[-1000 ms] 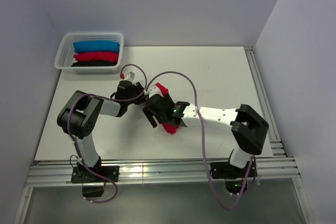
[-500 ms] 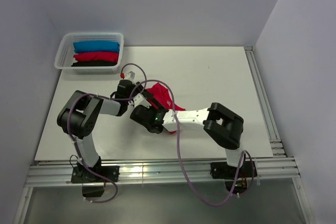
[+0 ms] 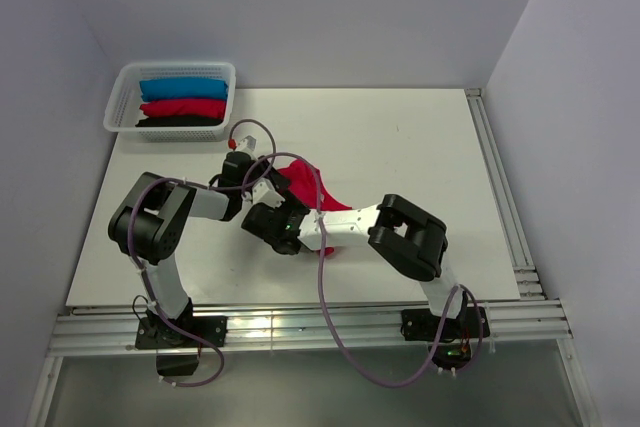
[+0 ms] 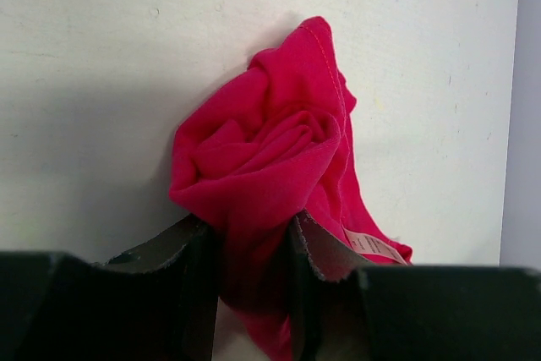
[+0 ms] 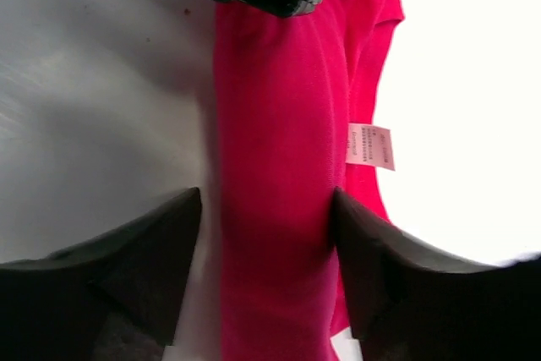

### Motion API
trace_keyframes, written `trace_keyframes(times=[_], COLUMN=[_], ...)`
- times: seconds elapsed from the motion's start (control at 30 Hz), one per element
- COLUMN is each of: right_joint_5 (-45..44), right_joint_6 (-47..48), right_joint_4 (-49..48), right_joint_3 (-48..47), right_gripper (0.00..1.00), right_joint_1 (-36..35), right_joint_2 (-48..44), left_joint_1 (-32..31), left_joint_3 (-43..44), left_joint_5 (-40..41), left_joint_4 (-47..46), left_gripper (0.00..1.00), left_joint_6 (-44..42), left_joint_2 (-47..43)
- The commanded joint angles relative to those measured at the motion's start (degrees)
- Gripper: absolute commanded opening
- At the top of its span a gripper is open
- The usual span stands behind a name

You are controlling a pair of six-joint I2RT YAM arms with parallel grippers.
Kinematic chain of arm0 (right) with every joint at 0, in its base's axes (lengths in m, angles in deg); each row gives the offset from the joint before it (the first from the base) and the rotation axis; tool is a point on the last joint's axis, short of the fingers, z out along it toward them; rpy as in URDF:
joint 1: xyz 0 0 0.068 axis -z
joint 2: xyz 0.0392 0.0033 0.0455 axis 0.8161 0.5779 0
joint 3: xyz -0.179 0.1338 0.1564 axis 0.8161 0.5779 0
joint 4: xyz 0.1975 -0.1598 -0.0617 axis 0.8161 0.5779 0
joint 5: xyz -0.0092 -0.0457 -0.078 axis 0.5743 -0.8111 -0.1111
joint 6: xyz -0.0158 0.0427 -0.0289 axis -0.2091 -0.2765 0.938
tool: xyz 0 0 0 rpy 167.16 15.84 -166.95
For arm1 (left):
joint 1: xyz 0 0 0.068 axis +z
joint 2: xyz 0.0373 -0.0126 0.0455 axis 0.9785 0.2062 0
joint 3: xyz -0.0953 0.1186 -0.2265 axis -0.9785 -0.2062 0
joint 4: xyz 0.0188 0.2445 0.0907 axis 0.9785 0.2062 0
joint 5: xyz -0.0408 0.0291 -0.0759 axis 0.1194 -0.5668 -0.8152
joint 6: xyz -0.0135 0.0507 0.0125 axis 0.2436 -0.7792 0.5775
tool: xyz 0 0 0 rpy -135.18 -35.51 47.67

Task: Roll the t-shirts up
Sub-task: Roll the tshirt

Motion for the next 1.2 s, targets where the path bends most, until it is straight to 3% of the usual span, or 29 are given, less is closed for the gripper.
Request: trace_keyframes(times=[0.0, 0.07, 0.1, 0.23, 0.37, 0.53, 0.77, 0.93, 1.17], right_joint_5=[-3.43, -3.18, -2.56, 2.00, 10.78, 26.95, 51.11, 74.10, 92.70], right_joint_6=[0.35, 0.26, 0.00, -0.61, -1.14, -3.60, -7.47, -12.03, -21.52], right_joint_4=[0.09, -0.52, -0.96, -4.38, -7.90, -12.73, -15.99, -21.42, -32.33], right_joint_3=[-1.02, -0.41, 0.03, 3.45, 7.05, 12.94, 17.34, 20.68, 25.43], right_gripper=[0.57, 0.44, 0.30, 0.00, 0.00, 0.00, 0.00, 0.00, 0.00], right_joint_1=[0.23, 0.41, 0.41, 0.41, 1.72, 8.65, 18.77, 26.85, 37.14], right_joint_2=[1.39, 0.61, 0.08, -3.43, -7.30, -13.80, -17.06, -15.66, -10.66], left_joint_1=[-0.31, -0.31, -0.22, 0.40, 0.84, 1.89, 4.70, 5.58, 5.67], left_joint_3=[0.09, 0.00, -0.17, -1.05, -2.46, -4.74, -10.02, -13.09, -13.80], left_joint_5=[0.80, 0.80, 0.80, -0.42, -1.31, -3.50, -7.37, -7.72, -7.81], left_joint_4=[3.34, 3.07, 2.98, 1.76, -0.44, -4.30, -13.36, -17.23, -18.64], left_gripper=[0.06, 0.07, 0.08, 0.15, 0.36, 0.50, 0.78, 0.84, 0.85], left_joint_6=[-2.07, -1.89, -1.81, -1.28, -1.45, -0.84, 0.65, 1.18, 0.66], left_joint_2=[-0.24, -0.33, -0.33, -0.59, -1.47, -2.26, -4.46, -6.39, -6.84])
